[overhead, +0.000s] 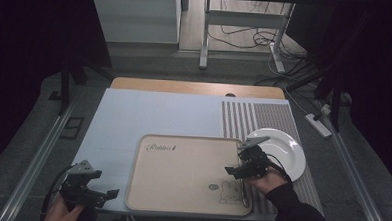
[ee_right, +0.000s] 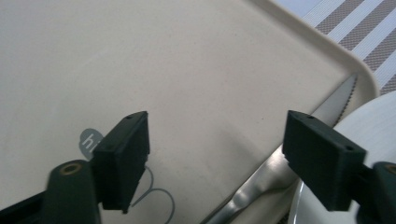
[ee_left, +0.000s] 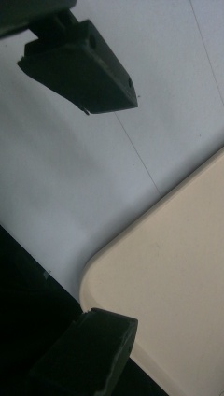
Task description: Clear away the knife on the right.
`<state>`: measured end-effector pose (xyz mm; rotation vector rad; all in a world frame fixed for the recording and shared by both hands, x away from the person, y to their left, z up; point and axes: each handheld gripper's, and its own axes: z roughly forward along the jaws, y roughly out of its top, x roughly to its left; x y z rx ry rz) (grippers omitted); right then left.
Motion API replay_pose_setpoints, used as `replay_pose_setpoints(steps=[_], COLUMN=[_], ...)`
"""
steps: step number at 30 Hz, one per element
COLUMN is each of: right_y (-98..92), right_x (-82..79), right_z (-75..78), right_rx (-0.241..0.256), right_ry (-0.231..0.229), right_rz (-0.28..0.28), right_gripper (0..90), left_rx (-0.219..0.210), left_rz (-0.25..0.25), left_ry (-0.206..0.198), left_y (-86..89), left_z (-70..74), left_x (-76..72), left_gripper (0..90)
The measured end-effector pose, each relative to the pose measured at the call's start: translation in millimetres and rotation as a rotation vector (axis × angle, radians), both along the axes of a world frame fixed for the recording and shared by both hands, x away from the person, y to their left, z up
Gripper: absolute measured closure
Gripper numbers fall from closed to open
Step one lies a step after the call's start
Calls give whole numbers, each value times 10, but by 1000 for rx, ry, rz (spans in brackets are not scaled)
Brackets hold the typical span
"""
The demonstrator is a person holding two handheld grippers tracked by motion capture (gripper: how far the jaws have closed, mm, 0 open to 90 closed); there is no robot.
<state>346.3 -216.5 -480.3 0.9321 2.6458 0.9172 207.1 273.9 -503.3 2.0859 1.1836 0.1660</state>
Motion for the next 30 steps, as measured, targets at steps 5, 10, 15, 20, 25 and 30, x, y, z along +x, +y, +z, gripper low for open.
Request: replay_pose_setpoints(steps=[5,10,15,20,25,30], right_y=[-23,-80,-135,-184,-246,-324], right_x=[-22,-33,-51,-61,-90,-134], right_z=[-13,-10,-21,-47,-56,-42], right_rx=[-5,10,22,29,29,41], right_ry=[-39,-48,-49,-40,-47,-57], right_rz=[-27,-36,-48,-68,-81,-102], right_gripper=[87,25,0,0,0,0], left_rx=[0,0,0,-1,-2,-2], left_rz=[0,0,0,0,1,1], left_ry=[0,0,0,0,-1,-2], left_y=[-1,0,-1,1,5,6], left_z=[0,0,0,0,2,3], left_x=[0,0,0,-2,-4,-4], left_gripper=[13,13,13,14,13,15])
